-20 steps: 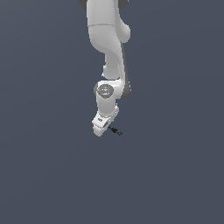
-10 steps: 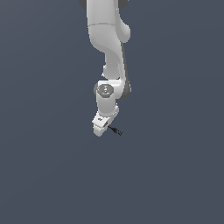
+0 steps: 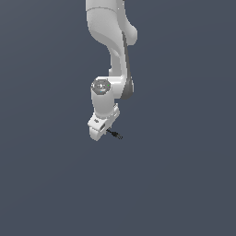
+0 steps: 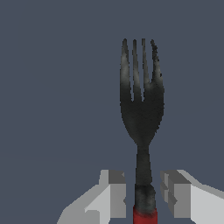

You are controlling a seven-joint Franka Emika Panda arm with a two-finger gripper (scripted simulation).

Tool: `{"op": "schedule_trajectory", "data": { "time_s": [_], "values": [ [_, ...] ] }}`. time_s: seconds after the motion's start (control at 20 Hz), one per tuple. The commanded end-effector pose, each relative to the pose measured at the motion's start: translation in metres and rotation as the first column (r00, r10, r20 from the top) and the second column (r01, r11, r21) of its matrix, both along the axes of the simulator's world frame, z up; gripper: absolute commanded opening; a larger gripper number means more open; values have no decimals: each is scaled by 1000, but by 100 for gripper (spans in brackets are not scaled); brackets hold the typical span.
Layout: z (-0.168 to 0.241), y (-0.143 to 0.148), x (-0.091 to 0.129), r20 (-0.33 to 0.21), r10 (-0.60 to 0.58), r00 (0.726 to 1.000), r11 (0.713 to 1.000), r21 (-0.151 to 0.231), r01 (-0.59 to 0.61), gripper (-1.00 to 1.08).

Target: Pick up the object and move it to a goal position.

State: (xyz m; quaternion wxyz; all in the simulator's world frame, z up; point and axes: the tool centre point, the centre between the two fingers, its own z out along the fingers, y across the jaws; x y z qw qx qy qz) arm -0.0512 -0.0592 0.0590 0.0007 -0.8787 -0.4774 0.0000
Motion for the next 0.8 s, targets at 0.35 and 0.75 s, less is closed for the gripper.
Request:
{"op": "schedule_trajectory", "data": {
  "time_s": [0.35,0.75],
  "values": [
    [66,-46,13,1,-5,1000,1000,0,5,-100],
    [84,-59,18,1,-6,1000,1000,0,6,-100]
  ]
}}
